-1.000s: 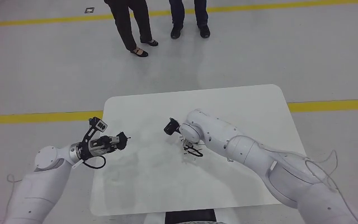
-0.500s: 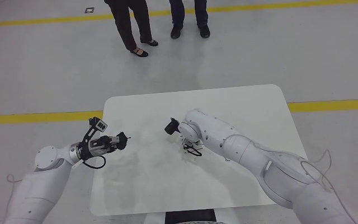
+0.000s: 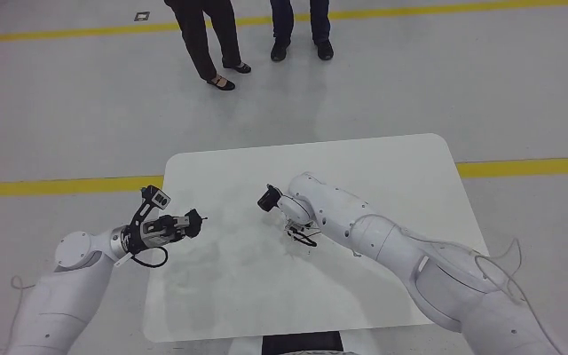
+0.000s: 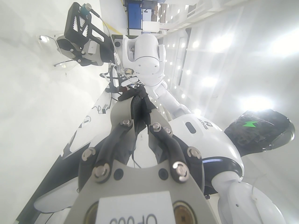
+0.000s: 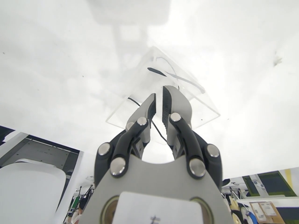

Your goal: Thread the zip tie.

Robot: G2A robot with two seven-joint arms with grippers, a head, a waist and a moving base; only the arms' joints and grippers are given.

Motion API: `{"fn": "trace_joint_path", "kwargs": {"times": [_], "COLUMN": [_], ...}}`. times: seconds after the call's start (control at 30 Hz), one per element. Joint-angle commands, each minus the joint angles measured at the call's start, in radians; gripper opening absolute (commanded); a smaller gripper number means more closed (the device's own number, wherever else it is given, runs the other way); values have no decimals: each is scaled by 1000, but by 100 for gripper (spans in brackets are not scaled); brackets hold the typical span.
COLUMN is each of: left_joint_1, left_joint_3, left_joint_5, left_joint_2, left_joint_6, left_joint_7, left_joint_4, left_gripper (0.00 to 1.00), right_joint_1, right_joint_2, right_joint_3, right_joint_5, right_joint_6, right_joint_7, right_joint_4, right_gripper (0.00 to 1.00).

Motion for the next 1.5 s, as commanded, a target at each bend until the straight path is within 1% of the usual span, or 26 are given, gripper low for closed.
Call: {"fn": "trace_joint_path", "kwargs": {"times": [0.0, 0.13, 0.27, 0.5, 0.6, 0.63, 0.8, 1.1, 1.27, 1.47], "left_joint_1": [0, 0, 0, 0, 0, 0, 0, 0, 0, 0], "left_joint_3": [0, 0, 0, 0, 0, 0, 0, 0, 0, 0], "left_joint_5": [0, 0, 0, 0, 0, 0, 0, 0, 0, 0], "left_joint_2": [0, 0, 0, 0, 0, 0, 0, 0, 0, 0], "left_joint_6": [0, 0, 0, 0, 0, 0, 0, 0, 0, 0], "left_joint_7": [0, 0, 0, 0, 0, 0, 0, 0, 0, 0], "left_joint_4": [0, 0, 0, 0, 0, 0, 0, 0, 0, 0], "left_gripper": [0, 0, 0, 0, 0, 0, 0, 0, 0, 0], "right_joint_1": [-3, -14, -31, -31, -47, -47, -63, -91, -104, -106], "right_joint_2": [3, 12, 20, 20, 22, 23, 26, 26, 22, 21], "right_joint_3": [5, 14, 18, 18, 19, 16, 12, 10, 14, 16], "right_joint_5": [-16, -58, -92, -92, -120, -146, -218, -325, -360, -362], "right_joint_6": [5, 12, 3, 3, -2, -4, -2, -32, -50, -52], "right_joint_7": [10, 32, 42, 42, 3, 1, 19, 27, 26, 25], "right_joint_4": [-19, -59, -90, -90, -92, -99, -129, -150, -141, -139], "right_gripper": [0, 0, 0, 0, 0, 0, 0, 0, 0, 0]}}
